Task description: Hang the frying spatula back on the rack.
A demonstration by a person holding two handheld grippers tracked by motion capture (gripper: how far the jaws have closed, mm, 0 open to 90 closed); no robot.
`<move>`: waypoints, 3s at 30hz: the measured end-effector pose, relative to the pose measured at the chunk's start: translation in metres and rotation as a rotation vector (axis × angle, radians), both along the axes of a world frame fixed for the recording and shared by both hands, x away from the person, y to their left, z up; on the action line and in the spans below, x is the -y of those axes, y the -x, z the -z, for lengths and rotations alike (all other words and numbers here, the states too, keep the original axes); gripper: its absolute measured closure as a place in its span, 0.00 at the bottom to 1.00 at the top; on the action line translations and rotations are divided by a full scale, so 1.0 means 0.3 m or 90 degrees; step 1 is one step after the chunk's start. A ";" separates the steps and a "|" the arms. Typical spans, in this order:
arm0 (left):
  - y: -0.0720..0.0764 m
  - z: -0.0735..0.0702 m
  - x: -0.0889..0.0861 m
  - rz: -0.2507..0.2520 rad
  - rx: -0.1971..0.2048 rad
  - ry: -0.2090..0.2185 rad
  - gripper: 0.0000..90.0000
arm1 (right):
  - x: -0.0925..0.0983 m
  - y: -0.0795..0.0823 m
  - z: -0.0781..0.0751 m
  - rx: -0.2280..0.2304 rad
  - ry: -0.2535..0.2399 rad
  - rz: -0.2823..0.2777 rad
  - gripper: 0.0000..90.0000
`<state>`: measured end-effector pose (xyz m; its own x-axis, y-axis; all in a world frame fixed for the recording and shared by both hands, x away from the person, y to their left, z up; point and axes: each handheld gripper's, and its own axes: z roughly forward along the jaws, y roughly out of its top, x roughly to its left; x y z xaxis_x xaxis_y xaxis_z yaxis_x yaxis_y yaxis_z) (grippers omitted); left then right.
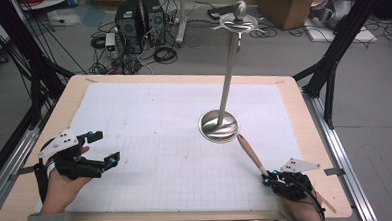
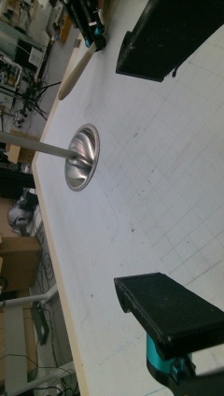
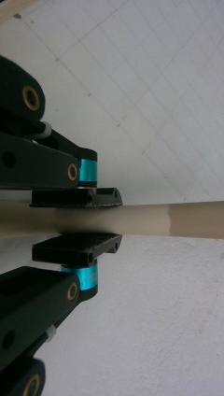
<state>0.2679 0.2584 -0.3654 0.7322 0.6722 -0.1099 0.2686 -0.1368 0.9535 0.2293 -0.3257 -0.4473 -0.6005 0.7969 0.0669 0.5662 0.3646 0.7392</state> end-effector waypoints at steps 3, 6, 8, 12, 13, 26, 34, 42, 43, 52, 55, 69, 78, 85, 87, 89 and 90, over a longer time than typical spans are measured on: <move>0.000 0.001 0.000 -0.003 -0.001 0.000 0.02 | 0.001 0.000 0.000 -0.001 -0.002 0.000 0.87; -0.001 0.001 -0.001 -0.003 -0.001 -0.001 0.02 | 0.004 0.000 0.000 0.000 -0.008 -0.002 0.87; -0.001 0.001 -0.002 -0.002 -0.001 0.001 0.02 | 0.005 -0.001 -0.001 -0.001 -0.008 -0.003 0.87; -0.001 0.002 -0.002 -0.003 -0.002 0.002 0.02 | 0.005 0.001 -0.004 0.000 -0.009 -0.005 0.87; -0.002 0.002 -0.002 -0.002 -0.001 0.001 0.02 | 0.005 0.002 -0.006 -0.001 -0.009 -0.006 0.87; -0.003 0.004 -0.002 0.000 -0.005 0.000 0.02 | 0.019 0.013 -0.049 0.045 -0.055 0.002 0.87; 0.002 0.000 -0.006 -0.002 -0.001 0.004 0.02 | 0.022 0.009 -0.070 0.064 -0.062 0.002 0.87; 0.016 -0.006 -0.023 -0.014 0.002 0.005 0.02 | 0.030 -0.006 -0.090 0.071 -0.101 0.007 0.87; 0.019 -0.007 -0.027 -0.017 0.003 0.004 0.02 | 0.031 -0.012 -0.093 0.078 -0.102 0.004 0.87; 0.039 -0.006 -0.038 -0.025 0.004 0.001 0.02 | 0.023 -0.026 -0.148 0.095 -0.128 -0.012 0.87; 0.038 -0.007 -0.035 -0.022 0.004 0.003 0.02 | 0.020 -0.023 -0.172 0.101 -0.133 -0.013 0.87; 0.028 0.007 -0.014 -0.015 -0.002 -0.006 0.02 | 0.069 -0.056 -0.318 0.122 -0.136 -0.032 0.87; 0.033 0.006 -0.017 -0.013 -0.002 -0.005 0.02 | 0.090 -0.090 -0.391 0.119 -0.130 -0.040 0.87; 0.034 0.010 -0.017 -0.014 -0.001 -0.007 0.02 | 0.101 -0.107 -0.449 0.133 -0.138 -0.053 0.87; 0.033 0.015 -0.018 -0.014 -0.004 -0.008 0.02 | 0.103 -0.107 -0.465 0.135 -0.140 -0.055 0.87; 0.033 0.016 -0.019 -0.015 -0.005 -0.009 0.02 | 0.106 -0.109 -0.478 0.143 -0.140 -0.059 0.87; 0.034 0.016 -0.019 -0.015 -0.005 -0.009 0.02 | 0.105 -0.108 -0.484 0.142 -0.141 -0.057 0.87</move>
<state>0.2579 0.2642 -0.3701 0.7158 0.6903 -0.1053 0.2788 -0.1442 0.9495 0.2617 -0.3573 -0.3021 -0.6870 0.7208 0.0920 0.3541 0.2215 0.9086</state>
